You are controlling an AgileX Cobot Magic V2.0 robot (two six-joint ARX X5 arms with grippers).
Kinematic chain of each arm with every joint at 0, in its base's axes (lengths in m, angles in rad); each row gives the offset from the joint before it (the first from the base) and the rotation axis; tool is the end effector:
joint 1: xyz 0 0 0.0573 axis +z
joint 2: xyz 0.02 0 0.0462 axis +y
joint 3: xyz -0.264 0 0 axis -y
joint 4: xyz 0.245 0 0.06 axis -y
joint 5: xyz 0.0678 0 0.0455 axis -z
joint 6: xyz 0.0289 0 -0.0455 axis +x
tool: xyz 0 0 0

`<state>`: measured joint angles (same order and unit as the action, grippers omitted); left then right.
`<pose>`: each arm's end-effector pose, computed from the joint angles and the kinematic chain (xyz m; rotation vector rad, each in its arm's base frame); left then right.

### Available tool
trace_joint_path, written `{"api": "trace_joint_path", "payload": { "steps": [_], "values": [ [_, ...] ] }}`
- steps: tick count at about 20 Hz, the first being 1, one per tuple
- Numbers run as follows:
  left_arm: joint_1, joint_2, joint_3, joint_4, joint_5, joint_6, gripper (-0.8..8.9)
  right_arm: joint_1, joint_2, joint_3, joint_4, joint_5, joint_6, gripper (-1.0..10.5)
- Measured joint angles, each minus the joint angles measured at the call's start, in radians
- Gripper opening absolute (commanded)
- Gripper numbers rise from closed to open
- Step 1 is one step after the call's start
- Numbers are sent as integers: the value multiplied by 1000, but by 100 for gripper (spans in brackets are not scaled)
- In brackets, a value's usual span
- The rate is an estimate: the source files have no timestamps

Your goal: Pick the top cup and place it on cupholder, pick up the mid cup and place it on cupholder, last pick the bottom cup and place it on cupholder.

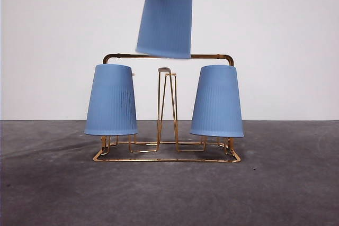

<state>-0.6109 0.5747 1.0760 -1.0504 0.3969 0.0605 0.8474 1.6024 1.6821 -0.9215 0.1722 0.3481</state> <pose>0.0468 -0.0464 0.3681 0.1150 0.5396 -0.9987 0.2234 0.2455 0.3749 -0.0984 0.8403 0.4913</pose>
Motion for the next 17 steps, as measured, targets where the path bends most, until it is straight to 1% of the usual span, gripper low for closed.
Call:
{"api": "trace_joint_path", "payload": {
  "steps": [4, 9, 13, 17],
  "values": [
    [0, 0, 0, 0, 0, 0, 436, -16, 95, 0, 8, 0, -40, 252],
    [0, 0, 0, 0, 0, 0, 436, -26, 222, 0, 80, 0, -79, 252],
    [0, 0, 0, -2, 0, 0, 436, -42, 276, 0, 91, 0, -83, 252],
    [0, 0, 0, -8, 0, 0, 436, -54, 283, 0, 97, -2, -83, 253]
  ]
}}
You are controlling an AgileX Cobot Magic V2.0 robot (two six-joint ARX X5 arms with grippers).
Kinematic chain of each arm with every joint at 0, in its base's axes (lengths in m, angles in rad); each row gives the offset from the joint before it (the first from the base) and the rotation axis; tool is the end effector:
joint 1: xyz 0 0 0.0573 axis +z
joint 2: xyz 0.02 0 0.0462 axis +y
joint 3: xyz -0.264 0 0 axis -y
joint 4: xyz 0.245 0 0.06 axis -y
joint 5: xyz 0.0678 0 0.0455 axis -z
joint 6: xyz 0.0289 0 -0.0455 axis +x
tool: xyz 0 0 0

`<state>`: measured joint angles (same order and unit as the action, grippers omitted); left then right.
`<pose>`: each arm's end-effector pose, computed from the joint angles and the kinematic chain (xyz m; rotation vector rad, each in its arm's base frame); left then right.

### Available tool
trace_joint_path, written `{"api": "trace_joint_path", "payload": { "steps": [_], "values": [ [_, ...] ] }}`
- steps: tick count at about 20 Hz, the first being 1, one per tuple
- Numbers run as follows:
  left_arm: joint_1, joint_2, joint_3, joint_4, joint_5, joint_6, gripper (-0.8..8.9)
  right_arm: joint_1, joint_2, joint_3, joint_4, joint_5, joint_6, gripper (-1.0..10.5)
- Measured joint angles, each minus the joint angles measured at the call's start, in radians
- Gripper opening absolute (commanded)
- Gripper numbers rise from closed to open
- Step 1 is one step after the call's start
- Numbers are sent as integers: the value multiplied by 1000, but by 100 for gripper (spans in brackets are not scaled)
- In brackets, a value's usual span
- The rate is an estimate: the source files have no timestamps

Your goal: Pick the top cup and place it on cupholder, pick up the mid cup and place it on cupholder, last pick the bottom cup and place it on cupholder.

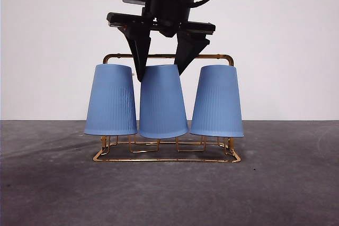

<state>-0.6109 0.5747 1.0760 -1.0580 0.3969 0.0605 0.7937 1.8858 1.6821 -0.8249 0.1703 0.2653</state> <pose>0.0465 -0.0462 0.3675 0.1158 0.5474 -0.9982 0.2865 0.2843 0.2812 -0.2451 0.9839 0.4358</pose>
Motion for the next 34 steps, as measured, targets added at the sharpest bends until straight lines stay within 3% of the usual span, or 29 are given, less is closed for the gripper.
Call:
{"api": "trace_joint_path", "payload": {
  "steps": [2, 5, 10, 18, 25, 28, 32, 34],
  "values": [
    [0, 0, 0, 0, 0, 0, 436, -5, 0, 0, 0, -1, 0, 273],
    [0, 0, 0, -1, 0, 0, 436, -9, 0, 0, 0, -1, 1, 458],
    [0, 0, 0, -3, 0, 0, 436, -2, -35, 0, -14, 0, 2, 464],
    [0, 0, 0, 2, 0, -19, 436, 56, -480, -2, -291, 19, -8, 464],
    [0, 0, 0, 94, -5, -145, 436, 115, -956, -444, -178, -10, -2, 464],
    [0, 0, 0, 125, -45, -198, 436, 167, -1156, -622, -159, -14, 40, 464],
    [0, 1, 0, 124, -101, -244, 435, 187, -1312, -712, -158, -14, 58, 464],
    [0, 1, 0, 125, -110, -256, 366, 187, -1331, -712, -153, -14, 58, 447]
  ]
}}
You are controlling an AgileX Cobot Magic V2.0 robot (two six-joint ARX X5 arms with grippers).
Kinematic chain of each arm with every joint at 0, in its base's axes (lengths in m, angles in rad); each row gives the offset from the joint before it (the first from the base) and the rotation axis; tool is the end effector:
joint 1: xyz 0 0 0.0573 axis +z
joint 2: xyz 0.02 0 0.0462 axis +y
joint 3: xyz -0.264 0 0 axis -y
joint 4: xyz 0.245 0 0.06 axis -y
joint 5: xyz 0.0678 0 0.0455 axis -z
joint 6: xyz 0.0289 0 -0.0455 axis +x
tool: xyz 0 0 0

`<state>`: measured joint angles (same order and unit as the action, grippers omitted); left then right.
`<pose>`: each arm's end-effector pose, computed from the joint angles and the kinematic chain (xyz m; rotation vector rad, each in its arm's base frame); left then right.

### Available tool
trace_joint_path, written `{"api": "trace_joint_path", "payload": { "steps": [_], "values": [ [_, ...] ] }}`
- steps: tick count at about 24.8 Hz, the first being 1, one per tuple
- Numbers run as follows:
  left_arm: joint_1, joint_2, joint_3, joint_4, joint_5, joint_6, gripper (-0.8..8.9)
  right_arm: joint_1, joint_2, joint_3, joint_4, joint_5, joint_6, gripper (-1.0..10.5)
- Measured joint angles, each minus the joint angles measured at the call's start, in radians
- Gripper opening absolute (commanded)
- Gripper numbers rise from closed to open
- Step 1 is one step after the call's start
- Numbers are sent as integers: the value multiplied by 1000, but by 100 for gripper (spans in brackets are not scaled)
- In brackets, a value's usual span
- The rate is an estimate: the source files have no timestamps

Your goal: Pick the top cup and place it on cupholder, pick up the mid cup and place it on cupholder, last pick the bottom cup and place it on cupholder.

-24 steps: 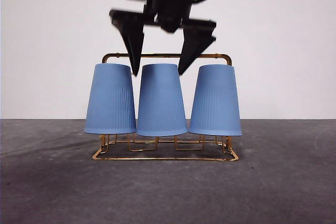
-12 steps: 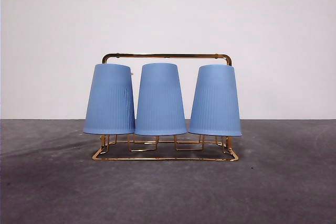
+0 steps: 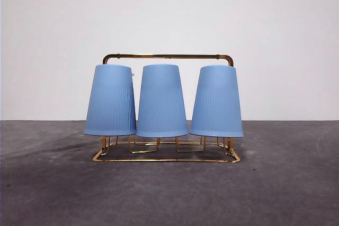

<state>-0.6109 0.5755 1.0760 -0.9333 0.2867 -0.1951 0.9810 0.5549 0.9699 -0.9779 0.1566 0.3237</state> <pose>0.0538 -0.0476 0.3773 -0.1068 0.5257 -0.8362 0.0466 0.0616 0.3449 -0.0121 0.6078 0.7098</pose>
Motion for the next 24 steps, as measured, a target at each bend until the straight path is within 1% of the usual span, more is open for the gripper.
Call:
{"api": "trace_joint_path", "payload": {
  "steps": [1, 2, 3, 4, 5, 9, 24],
  "values": [
    [0, 0, 0, 0, 0, -4, 250, 0, -3, 0, 2, 0, 1, 344],
    [0, 0, 0, 0, -1, -5, 95, 0, -4, 0, 2, 0, 6, 187],
    [0, 0, 0, 0, -1, -8, -22, 0, -4, 0, 2, 0, 7, 26],
    [0, 0, 0, 0, -3, -12, 20, 0, -4, 0, 1, 0, 7, 20],
    [0, 0, 0, 0, -11, -18, 7, 0, -4, 0, 1, 0, 7, 19],
    [0, 0, 0, 0, -76, -30, 7, 0, -4, 0, 1, 0, 7, 19],
    [0, 0, 0, 0, -79, -31, 7, 0, -5, 0, 1, 0, 7, 19]
  ]
}}
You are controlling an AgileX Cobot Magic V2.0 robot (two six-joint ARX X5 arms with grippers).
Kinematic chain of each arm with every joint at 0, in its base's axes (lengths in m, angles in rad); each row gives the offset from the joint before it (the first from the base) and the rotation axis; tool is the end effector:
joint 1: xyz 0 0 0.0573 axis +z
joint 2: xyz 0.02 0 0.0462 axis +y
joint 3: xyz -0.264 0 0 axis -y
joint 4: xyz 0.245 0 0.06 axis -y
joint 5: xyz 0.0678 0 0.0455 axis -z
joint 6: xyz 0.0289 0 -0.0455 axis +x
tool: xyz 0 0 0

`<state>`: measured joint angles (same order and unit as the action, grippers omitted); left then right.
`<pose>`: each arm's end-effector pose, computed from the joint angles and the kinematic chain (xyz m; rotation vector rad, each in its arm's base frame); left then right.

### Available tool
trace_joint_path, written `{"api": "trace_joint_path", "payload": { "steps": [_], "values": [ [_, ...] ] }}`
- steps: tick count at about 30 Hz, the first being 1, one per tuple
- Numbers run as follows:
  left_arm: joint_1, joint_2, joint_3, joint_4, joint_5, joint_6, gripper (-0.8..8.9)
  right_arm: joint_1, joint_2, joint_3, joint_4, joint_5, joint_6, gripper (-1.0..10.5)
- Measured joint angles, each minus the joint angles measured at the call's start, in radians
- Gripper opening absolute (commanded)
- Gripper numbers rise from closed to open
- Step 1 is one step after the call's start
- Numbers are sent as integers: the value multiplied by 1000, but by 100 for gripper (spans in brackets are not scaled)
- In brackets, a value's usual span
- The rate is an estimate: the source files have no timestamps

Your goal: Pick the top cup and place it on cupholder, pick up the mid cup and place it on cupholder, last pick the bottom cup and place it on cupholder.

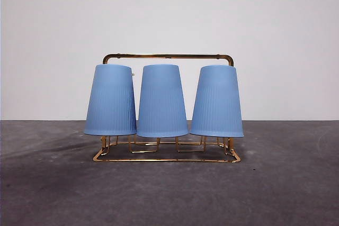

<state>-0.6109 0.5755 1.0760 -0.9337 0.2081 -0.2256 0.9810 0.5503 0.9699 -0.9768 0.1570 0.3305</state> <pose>0.0555 -0.0461 0.3771 -0.1205 0.5245 -0.7518 0.0461 0.0607 0.3452 -0.0026 0.6054 0.7087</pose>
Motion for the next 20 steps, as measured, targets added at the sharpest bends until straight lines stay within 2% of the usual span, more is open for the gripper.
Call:
{"api": "trace_joint_path", "payload": {
  "steps": [5, 9, 20],
  "values": [
    [13, 0, -2, 4, 0, 0, 7, 0, 0, 0, 0, 0, 0, 19],
    [83, -23, -54, 64, 8, 0, 7, 0, 0, 0, 0, 0, 0, 19],
    [449, -309, -572, 521, -3, 14, 7, 0, 0, 0, 0, 0, 0, 19]
  ]
}}
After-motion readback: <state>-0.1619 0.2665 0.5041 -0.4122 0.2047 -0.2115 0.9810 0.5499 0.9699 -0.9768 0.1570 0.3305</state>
